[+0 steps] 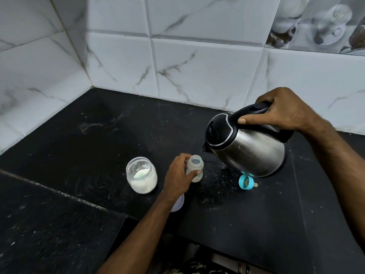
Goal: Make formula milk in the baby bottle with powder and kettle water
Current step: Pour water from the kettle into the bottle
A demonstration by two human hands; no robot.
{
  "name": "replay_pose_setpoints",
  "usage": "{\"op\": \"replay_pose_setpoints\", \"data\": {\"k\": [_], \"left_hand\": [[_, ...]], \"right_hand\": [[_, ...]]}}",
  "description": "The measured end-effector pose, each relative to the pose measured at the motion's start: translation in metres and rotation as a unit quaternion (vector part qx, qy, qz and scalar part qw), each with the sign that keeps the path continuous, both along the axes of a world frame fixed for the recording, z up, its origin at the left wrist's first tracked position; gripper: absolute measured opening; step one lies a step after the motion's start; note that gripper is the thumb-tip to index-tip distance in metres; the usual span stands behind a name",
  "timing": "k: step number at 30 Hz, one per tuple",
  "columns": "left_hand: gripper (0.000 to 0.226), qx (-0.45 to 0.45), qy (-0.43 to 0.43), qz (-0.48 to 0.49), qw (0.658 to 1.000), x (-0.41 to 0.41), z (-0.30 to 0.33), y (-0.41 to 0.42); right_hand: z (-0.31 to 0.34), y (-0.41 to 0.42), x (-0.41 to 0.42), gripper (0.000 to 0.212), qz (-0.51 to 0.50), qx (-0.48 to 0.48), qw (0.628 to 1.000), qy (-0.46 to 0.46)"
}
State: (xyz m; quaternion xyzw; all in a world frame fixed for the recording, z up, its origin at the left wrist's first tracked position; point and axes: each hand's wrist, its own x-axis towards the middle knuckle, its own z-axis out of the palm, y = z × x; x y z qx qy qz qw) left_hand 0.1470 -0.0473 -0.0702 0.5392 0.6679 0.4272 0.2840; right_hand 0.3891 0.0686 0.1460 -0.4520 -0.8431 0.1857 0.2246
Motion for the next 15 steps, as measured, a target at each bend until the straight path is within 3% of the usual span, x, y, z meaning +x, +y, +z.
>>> {"op": "replay_pose_setpoints", "data": {"k": [15], "left_hand": [[0.041,-0.002,0.000,0.002,1.000,-0.0003,-0.0014,0.0005]], "right_hand": [[0.0020,0.0004,-0.0021,0.076,0.000,0.006,1.000,-0.002]]}}
